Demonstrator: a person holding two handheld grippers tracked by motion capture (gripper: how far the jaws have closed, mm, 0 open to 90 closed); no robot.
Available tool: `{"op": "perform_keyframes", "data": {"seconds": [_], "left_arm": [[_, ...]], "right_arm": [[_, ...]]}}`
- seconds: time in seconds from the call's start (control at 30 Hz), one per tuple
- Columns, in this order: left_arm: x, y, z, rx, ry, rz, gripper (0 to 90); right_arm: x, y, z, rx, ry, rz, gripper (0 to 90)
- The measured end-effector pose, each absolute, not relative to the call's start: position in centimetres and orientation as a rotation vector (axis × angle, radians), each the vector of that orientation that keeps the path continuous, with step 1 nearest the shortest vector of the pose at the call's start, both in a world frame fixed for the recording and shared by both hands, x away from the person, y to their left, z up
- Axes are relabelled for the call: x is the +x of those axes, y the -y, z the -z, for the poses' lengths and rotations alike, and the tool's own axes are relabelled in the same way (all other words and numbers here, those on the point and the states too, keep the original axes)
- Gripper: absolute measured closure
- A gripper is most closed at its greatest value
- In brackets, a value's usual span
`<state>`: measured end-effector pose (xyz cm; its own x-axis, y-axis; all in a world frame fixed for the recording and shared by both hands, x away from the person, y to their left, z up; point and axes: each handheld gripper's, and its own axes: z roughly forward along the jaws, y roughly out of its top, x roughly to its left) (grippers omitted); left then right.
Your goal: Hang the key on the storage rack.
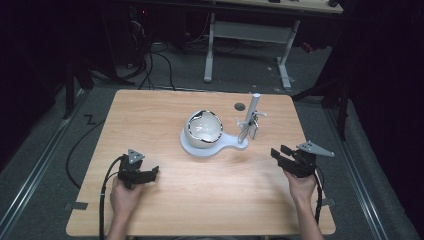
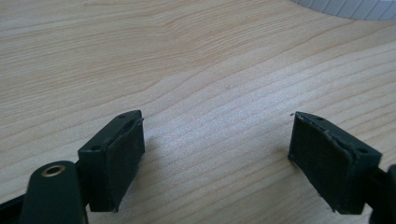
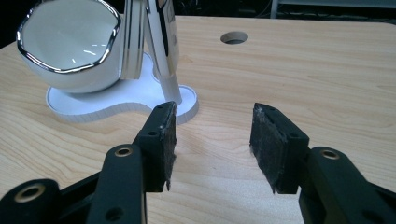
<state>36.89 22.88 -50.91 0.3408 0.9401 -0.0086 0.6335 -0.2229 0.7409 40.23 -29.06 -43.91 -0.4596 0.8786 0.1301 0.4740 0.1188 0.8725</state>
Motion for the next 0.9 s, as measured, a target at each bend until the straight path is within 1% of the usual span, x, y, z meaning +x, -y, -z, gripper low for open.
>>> {"op": "perform_keyframes", "data": {"seconds": [0.9], "left_arm": [[36.9, -22.9, 50.9, 1.950, -1.374, -0.600, 18.6]], "right_arm": [[41.6, 27.3, 46.5, 1.314, -2.052, -1.155, 50.5]]}}
